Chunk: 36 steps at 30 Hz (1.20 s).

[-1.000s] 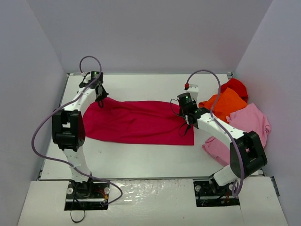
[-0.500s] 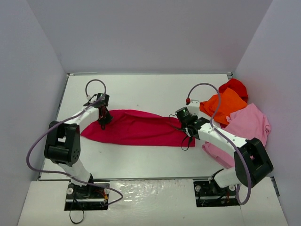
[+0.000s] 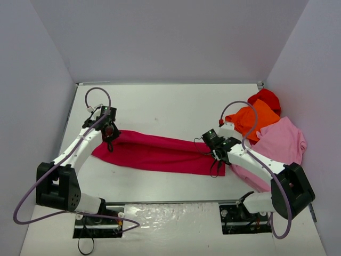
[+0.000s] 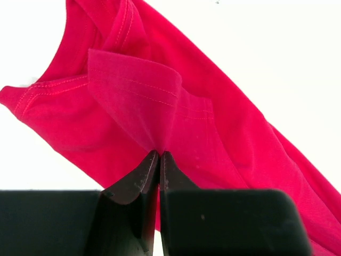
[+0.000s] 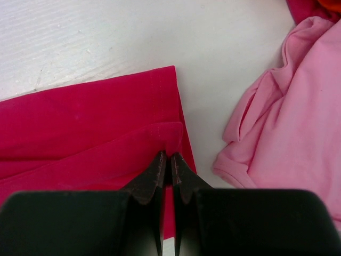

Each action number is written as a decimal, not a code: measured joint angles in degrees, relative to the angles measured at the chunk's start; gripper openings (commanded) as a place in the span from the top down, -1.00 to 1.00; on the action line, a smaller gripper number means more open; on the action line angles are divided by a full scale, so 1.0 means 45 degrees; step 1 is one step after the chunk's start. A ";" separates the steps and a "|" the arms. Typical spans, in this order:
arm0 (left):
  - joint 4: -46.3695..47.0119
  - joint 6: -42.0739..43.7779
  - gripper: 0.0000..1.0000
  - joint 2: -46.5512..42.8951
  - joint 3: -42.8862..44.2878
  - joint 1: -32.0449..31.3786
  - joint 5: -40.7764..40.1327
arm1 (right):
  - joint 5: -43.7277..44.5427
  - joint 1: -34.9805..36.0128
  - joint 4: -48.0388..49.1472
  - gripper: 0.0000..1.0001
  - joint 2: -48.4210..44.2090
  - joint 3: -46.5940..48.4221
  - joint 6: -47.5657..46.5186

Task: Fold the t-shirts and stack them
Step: Fold the other side of the tshirt into a rectangle, then rotate the tshirt 90 degrees

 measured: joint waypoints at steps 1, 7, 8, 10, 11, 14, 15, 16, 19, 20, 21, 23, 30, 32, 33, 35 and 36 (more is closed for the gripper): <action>-0.0062 0.0009 1.00 -0.0003 -0.0016 0.0000 -0.0013 | 0.0031 0.0000 -0.0116 1.00 0.0000 0.0000 0.0106; -0.0455 0.0074 0.94 -0.0097 -0.0199 0.0000 -0.0284 | 0.0035 0.0181 -0.0558 0.18 0.0005 0.0000 0.0531; -0.0503 0.0093 0.88 -0.0097 -0.0199 0.0000 -0.0292 | 0.0037 0.0220 -0.0653 -0.06 0.0005 0.0000 0.0582; -0.0585 0.0126 0.66 -0.0097 -0.0199 0.0000 -0.0315 | 0.0044 0.0330 -0.0827 -0.21 0.0005 0.0000 0.0801; -0.0628 0.0159 0.53 -0.0094 -0.0199 0.0006 -0.0319 | 0.0104 0.0398 -0.0967 -0.25 0.0005 0.0000 0.0841; -0.0801 0.0218 0.23 -0.0074 -0.0188 0.0019 -0.0355 | 0.0262 0.0699 -0.1342 -0.28 -0.0214 0.0000 0.1142; -0.0896 0.0221 0.17 -0.0068 -0.0170 0.0024 -0.0383 | 0.0327 0.0780 -0.1459 -0.28 -0.0469 0.0000 0.1228; -0.1001 0.0237 0.16 -0.0068 -0.0143 0.0024 -0.0415 | 0.0395 0.0840 -0.1565 -0.27 -0.0828 0.0001 0.1302; -0.1248 0.0250 0.10 -0.0096 -0.0009 0.0024 -0.0511 | 0.0648 0.0903 -0.1611 -0.21 -0.1935 0.0114 0.1367; -0.1282 0.0245 0.10 -0.0135 0.0040 0.0024 -0.0533 | 0.0723 0.0903 -0.1579 -0.20 -0.2219 0.0211 0.1294; -0.1238 0.0244 0.10 -0.0230 0.0059 0.0024 -0.0536 | 0.0770 0.0898 -0.1479 -0.19 -0.2303 0.0390 0.1188; -0.1083 0.0246 0.21 -0.0442 0.0083 0.0029 -0.0509 | 0.0799 0.0871 -0.1109 0.03 -0.2056 0.0834 0.0915; -0.0740 0.0471 1.00 0.1522 0.2276 0.0162 0.0565 | -0.0799 0.0806 0.2084 1.00 0.2023 0.2180 -0.0450; -0.0663 0.0559 1.00 0.2426 0.2707 0.0170 0.0969 | -0.1418 0.0806 0.2489 1.00 0.2844 0.2286 -0.0730; -0.0613 0.0560 1.00 0.2875 0.2846 0.0179 0.1121 | -0.1725 0.0806 0.2753 1.00 0.3249 0.2379 -0.0833; -0.0611 0.0561 1.00 0.3565 0.2974 0.0185 0.1319 | -0.2200 0.0806 0.3191 1.00 0.3802 0.2536 -0.1016; -0.0624 0.0562 1.00 0.3867 0.3002 0.0185 0.1384 | -0.2394 0.0806 0.3357 1.00 0.3971 0.2586 -0.1100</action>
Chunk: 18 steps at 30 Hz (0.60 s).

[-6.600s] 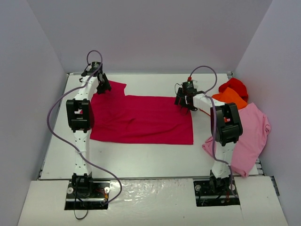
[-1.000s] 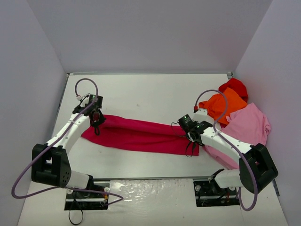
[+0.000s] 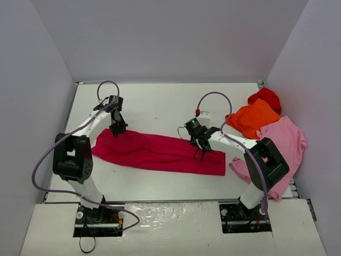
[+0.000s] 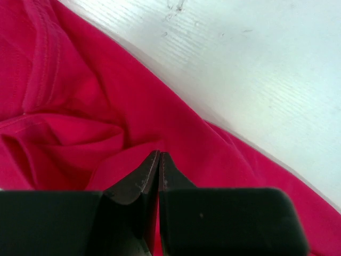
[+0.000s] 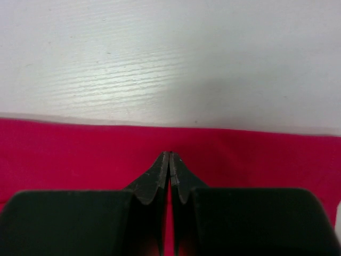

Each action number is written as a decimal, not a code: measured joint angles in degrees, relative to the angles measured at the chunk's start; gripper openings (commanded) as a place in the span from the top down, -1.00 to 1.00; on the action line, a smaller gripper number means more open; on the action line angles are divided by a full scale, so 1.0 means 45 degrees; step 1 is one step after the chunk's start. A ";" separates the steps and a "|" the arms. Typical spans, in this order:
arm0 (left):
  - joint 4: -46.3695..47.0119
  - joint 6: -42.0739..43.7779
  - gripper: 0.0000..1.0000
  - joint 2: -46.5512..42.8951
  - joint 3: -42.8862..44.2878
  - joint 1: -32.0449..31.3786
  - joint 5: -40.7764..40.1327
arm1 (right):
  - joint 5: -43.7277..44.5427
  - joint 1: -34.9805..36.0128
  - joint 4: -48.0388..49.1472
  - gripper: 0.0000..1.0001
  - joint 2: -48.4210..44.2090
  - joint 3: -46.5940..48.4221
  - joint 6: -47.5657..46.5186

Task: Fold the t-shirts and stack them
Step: Rotate the tshirt 90 degrees

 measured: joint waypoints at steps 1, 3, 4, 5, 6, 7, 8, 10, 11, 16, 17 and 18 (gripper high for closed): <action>-0.0012 0.0002 1.00 0.0302 0.0028 0.0000 0.0066 | -0.0194 0.0000 0.0165 1.00 0.0168 0.0051 -0.0084; -0.0277 0.0027 1.00 0.0795 0.0274 0.0015 0.0140 | -0.0435 0.0000 0.0372 1.00 0.0327 0.0140 -0.0211; -0.0361 0.0037 1.00 0.1037 0.0495 0.0021 0.0164 | -0.0499 0.0000 0.0493 1.00 0.0405 0.0185 -0.0269; -0.0346 0.0049 1.00 0.1261 0.0700 0.0025 0.0193 | -0.0547 0.0000 0.0657 1.00 0.0501 0.0213 -0.0329; -0.0250 0.0063 1.00 0.1415 0.0818 0.0029 0.0232 | -0.0608 0.0000 0.0828 1.00 0.0609 0.0220 -0.0433; -0.0198 0.0072 1.00 0.1469 0.0829 0.0029 0.0279 | -0.0620 0.0000 0.0967 1.00 0.0713 0.0224 -0.0528; -0.0152 0.0075 1.00 0.1486 0.0795 0.0029 0.0311 | -0.0632 -0.0014 0.1096 1.00 0.0839 0.0227 -0.0619; -0.0029 0.0073 1.00 0.1486 0.0668 0.0029 0.0352 | -0.0688 -0.0069 0.1321 1.00 0.1144 0.0237 -0.0804; 0.0061 0.0069 1.00 0.1486 0.0570 0.0029 0.0372 | -0.0753 -0.0109 0.1397 1.00 0.1332 0.0263 -0.0898; 0.0174 0.0050 1.00 0.1611 0.0243 0.0029 0.0419 | -0.1140 -0.0420 0.2015 1.00 0.2216 0.0710 -0.1231; 0.0201 0.0043 1.00 0.1687 0.0243 0.0029 0.0448 | -0.1199 -0.0471 0.2148 1.00 0.2295 0.0768 -0.1259; 0.0229 0.0036 1.00 0.1762 0.0243 0.0029 0.0477 | -0.1259 -0.0522 0.2280 1.00 0.2374 0.0826 -0.1287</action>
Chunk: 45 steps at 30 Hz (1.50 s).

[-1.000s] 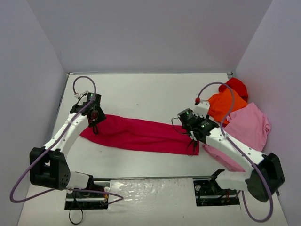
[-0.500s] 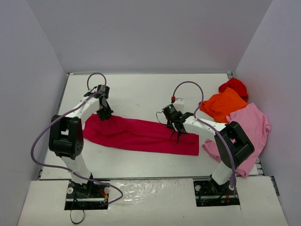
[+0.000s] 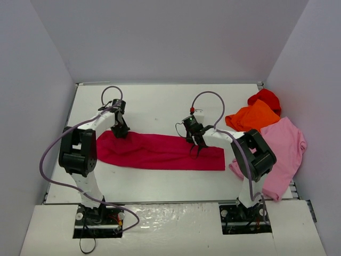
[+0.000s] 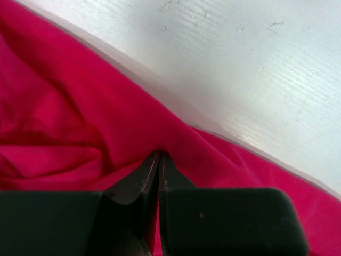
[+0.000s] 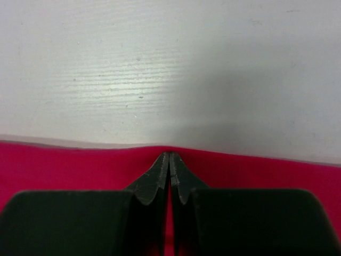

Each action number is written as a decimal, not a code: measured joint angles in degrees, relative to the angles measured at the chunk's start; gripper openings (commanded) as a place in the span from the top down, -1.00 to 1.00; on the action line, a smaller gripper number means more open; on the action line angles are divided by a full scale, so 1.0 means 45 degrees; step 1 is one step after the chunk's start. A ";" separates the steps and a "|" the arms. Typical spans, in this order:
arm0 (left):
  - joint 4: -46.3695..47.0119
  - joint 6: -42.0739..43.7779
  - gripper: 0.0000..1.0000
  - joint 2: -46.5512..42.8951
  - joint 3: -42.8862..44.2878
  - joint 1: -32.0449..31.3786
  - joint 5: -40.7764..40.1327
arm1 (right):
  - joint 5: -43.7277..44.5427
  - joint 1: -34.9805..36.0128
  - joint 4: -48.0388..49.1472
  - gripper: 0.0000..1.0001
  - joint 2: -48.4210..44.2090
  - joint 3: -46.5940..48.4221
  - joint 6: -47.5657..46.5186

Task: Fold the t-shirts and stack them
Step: Rotate the tshirt 90 degrees

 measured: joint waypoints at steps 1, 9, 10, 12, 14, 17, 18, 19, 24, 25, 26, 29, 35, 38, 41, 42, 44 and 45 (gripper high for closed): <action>0.0028 -0.0007 1.00 0.0076 0.0000 0.0000 0.0029 | -0.0060 -0.0051 0.0132 1.00 0.0079 0.0058 -0.0028; 0.0406 -0.0035 1.00 0.0596 -0.0045 0.0000 0.0422 | -0.0053 -0.0171 0.0645 1.00 0.0237 0.0057 -0.0253; 0.0270 -0.0017 1.00 0.0741 0.0154 0.0003 0.0440 | -0.0030 -0.0189 0.0720 1.00 0.0237 0.0014 -0.0251; 0.0040 0.0005 1.00 0.1262 0.0893 0.0022 0.0477 | 0.0040 -0.0218 0.0903 1.00 0.0237 -0.0074 -0.0246; -0.0015 0.0024 1.00 0.1742 0.1588 0.0038 0.0495 | 0.0124 -0.0240 0.1093 1.00 0.0232 -0.0165 -0.0244; -0.0138 0.0059 1.00 0.2534 0.2762 0.0064 0.0505 | 0.0196 -0.0286 0.1425 1.00 0.0127 -0.0436 -0.0217; -0.0204 0.0084 1.00 0.2888 0.3302 0.0067 0.0508 | 0.0210 -0.0303 0.1555 1.00 0.0039 -0.0599 -0.0198; -0.0238 0.0145 1.00 0.3207 0.3799 0.0068 0.0509 | 0.0215 -0.0311 0.1693 1.00 -0.0081 -0.0800 -0.0158; -0.0474 0.0575 1.00 0.4564 0.5988 0.0069 0.0531 | 0.0020 -0.0222 0.1975 1.00 -0.1092 -0.2086 0.0358; -0.0921 0.0698 1.00 0.4869 0.6602 0.0072 0.0556 | -0.0019 -0.0074 0.2101 1.00 -0.1330 -0.2413 0.0564; -0.1152 0.0844 1.00 0.5305 0.7416 0.0076 0.0576 | -0.0028 0.0140 0.2122 1.00 -0.1700 -0.2830 0.0814; -0.1320 0.1157 1.00 0.6455 0.9445 0.0087 0.0676 | 0.0029 0.1536 0.1679 1.00 -0.2821 -0.3871 0.1616; -0.1763 0.1307 1.00 0.6968 1.0904 0.0107 0.1180 | -0.0002 0.4833 0.0676 1.00 -0.3417 -0.4100 0.3210; -0.1545 0.1312 1.00 0.6625 1.0564 0.0095 0.1274 | 0.0251 0.5590 -0.0097 1.00 -0.3366 -0.3757 0.3551; -0.1323 0.1300 1.00 0.5287 0.8653 0.0071 0.1258 | 0.0870 0.5662 -0.1108 0.95 -0.2988 -0.3106 0.3391; -0.1269 0.1287 1.00 0.4706 0.7891 0.0069 0.1242 | 0.1068 0.5614 -0.1393 0.91 -0.2808 -0.2857 0.3257; -0.1260 0.1270 1.00 0.3397 0.6466 0.0068 0.1215 | 0.1411 0.5398 -0.1828 0.71 -0.2433 -0.2323 0.2947; -0.1293 0.1259 1.00 0.2665 0.5748 0.0068 0.1204 | 0.1570 0.5247 -0.1982 0.58 -0.2273 -0.2062 0.2790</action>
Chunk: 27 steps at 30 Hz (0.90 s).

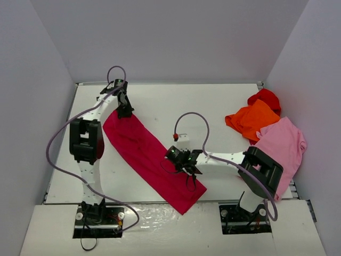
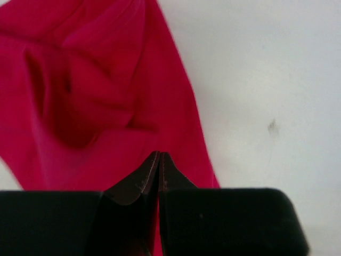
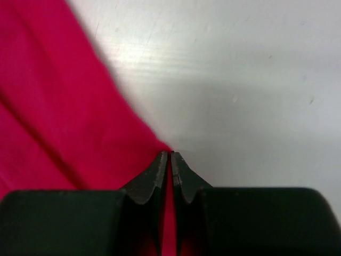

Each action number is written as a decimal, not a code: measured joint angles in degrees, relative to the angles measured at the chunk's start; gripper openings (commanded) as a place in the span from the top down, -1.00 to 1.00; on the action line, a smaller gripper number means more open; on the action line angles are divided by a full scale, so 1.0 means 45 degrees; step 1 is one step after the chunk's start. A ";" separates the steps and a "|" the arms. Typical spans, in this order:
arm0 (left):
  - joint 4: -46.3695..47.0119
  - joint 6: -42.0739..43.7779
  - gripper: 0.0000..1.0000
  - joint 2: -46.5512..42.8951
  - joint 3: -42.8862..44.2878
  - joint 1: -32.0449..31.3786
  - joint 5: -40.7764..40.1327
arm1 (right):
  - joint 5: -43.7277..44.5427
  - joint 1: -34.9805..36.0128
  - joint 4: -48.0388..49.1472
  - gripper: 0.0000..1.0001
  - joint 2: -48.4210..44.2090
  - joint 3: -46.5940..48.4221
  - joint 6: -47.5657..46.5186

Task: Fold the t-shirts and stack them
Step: Rotate the tshirt 90 degrees

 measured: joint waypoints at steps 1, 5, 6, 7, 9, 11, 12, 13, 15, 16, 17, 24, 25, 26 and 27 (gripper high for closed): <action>0.0116 -0.0032 1.00 -0.0744 -0.0625 0.0000 0.0004 | 0.0113 -0.0163 -0.0095 0.45 0.0063 0.0178 -0.0168; 0.0886 -0.0319 1.00 -0.4422 -0.3616 -0.0069 -0.0109 | 0.0204 -0.0970 -0.0102 0.46 0.0126 0.1130 -0.1303; 0.1061 -0.0457 1.00 -0.5445 -0.4383 -0.0113 -0.0161 | 0.0028 -0.1236 0.0062 0.52 0.0178 0.1408 -0.1660; 0.1199 -0.0614 1.00 -0.6505 -0.5130 -0.0174 -0.0220 | -0.0230 -0.1522 0.0276 0.59 0.0244 0.1684 -0.2057; 0.1472 -0.0942 1.00 -0.8401 -0.6399 -0.0344 -0.0310 | -0.0702 -0.2036 0.0520 0.79 0.0656 0.2623 -0.2872; 0.1537 -0.1290 1.00 -1.0199 -0.7542 -0.0517 -0.0335 | -0.1222 -0.2450 0.0780 0.94 0.1670 0.4237 -0.3786; 0.1410 -0.1460 1.00 -1.0939 -0.7934 -0.0567 -0.0325 | -0.1636 -0.2514 0.1055 0.97 0.2358 0.5096 -0.4213; 0.1282 -0.1631 1.00 -1.1679 -0.8326 -0.0616 -0.0316 | -0.2050 -0.2579 0.1329 1.00 0.3047 0.5955 -0.4640; 0.1218 -0.1910 1.00 -1.2801 -0.8937 -0.0661 -0.0291 | -0.3090 -0.2685 0.1412 1.00 0.4466 0.7777 -0.5320; 0.1262 -0.2025 1.00 -1.3218 -0.9173 -0.0661 -0.0277 | -0.3697 -0.2730 0.1265 1.00 0.5193 0.8729 -0.5590; 0.1198 -0.2154 1.00 -1.3653 -0.9489 -0.0658 -0.0270 | -0.4396 -0.2767 0.1067 1.00 0.6056 0.9864 -0.5798; 0.0037 -0.2868 1.00 -1.5565 -1.1455 -0.0670 0.0082 | -0.8432 -0.2903 0.1097 1.00 1.1118 1.5464 -0.5917; -0.0084 -0.2937 1.00 -1.5632 -1.1594 -0.0674 0.0162 | -0.8760 -0.2903 0.1104 1.00 1.1321 1.5575 -0.5836; -0.0206 -0.3000 1.00 -1.5690 -1.1722 -0.0679 0.0237 | -0.9068 -0.2903 0.1177 1.00 1.1460 1.5674 -0.5740; -0.0298 -0.3035 1.00 -1.5772 -1.1824 -0.0684 0.0293 | -0.9277 -0.2926 0.1140 1.00 1.1488 1.5736 -0.5688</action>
